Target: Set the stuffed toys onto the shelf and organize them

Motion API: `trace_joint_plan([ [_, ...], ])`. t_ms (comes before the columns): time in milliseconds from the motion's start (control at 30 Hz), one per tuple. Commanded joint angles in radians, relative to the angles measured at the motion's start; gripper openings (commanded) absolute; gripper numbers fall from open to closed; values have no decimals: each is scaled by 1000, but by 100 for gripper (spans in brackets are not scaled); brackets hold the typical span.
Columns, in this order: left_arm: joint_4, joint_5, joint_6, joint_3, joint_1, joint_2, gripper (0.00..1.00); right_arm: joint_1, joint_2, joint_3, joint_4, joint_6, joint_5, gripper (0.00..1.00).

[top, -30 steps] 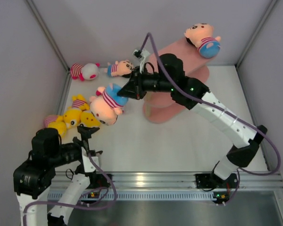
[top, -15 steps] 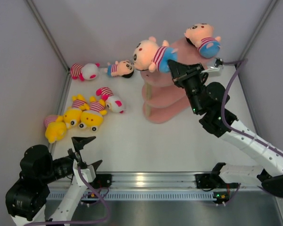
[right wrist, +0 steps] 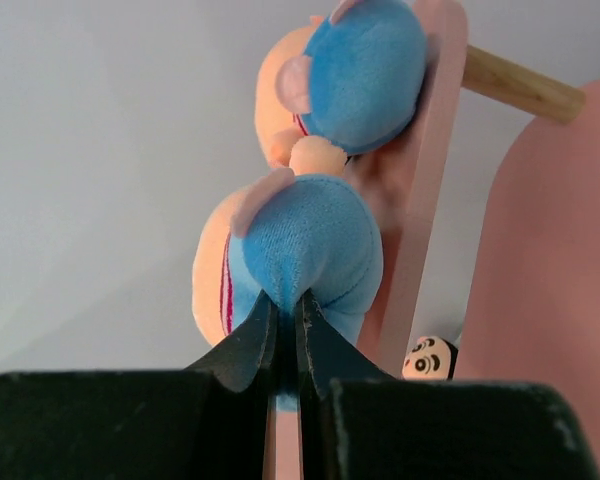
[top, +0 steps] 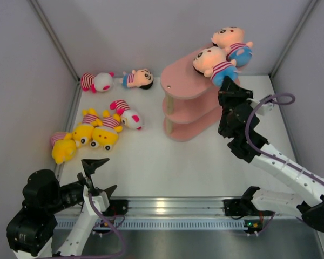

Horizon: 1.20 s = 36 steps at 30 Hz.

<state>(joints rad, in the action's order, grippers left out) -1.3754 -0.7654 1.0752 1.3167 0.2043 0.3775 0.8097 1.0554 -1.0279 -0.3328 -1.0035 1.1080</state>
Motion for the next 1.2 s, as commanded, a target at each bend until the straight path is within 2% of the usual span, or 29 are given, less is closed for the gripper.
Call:
trace_joint_plan([
  [0, 38, 6, -6, -13, -2, -11, 98, -36, 14, -18, -8, -75, 55, 0],
  [200, 38, 0, -4, -11, -2, -14, 98, -101, 72, -64, 95, -153, -3, 0],
  [667, 36, 14, 14, -16, -2, -12, 98, -171, 141, -101, 158, -192, -168, 0],
  [700, 38, 14, 14, -16, -2, -11, 98, -173, 138, -98, 159, -193, -175, 7],
  [733, 38, 14, 12, -19, -2, -11, 98, -175, 123, -84, 159, -199, -175, 17],
  [767, 38, 14, 12, -19, -2, -12, 98, -175, 112, -75, 156, -204, -174, 18],
  [800, 38, 14, 9, -19, -2, -9, 98, -175, 101, -66, 153, -204, -172, 32],
  [900, 42, 17, -3, -22, -2, -5, 98, -176, 58, -44, 152, -190, -177, 49],
  [967, 61, 20, -40, -30, -2, 8, 98, -178, 28, -41, 152, -147, -189, 56],
  [1000, 79, 24, -61, -34, -2, 12, 98, -178, 19, -41, 153, -127, -197, 63],
  [1100, 188, 84, -199, -51, -2, 60, 98, -176, -29, -40, 153, -31, -241, 76],
  [1167, 268, 164, -319, -54, -2, 124, 98, -179, -73, -43, 185, 26, -273, 82],
])
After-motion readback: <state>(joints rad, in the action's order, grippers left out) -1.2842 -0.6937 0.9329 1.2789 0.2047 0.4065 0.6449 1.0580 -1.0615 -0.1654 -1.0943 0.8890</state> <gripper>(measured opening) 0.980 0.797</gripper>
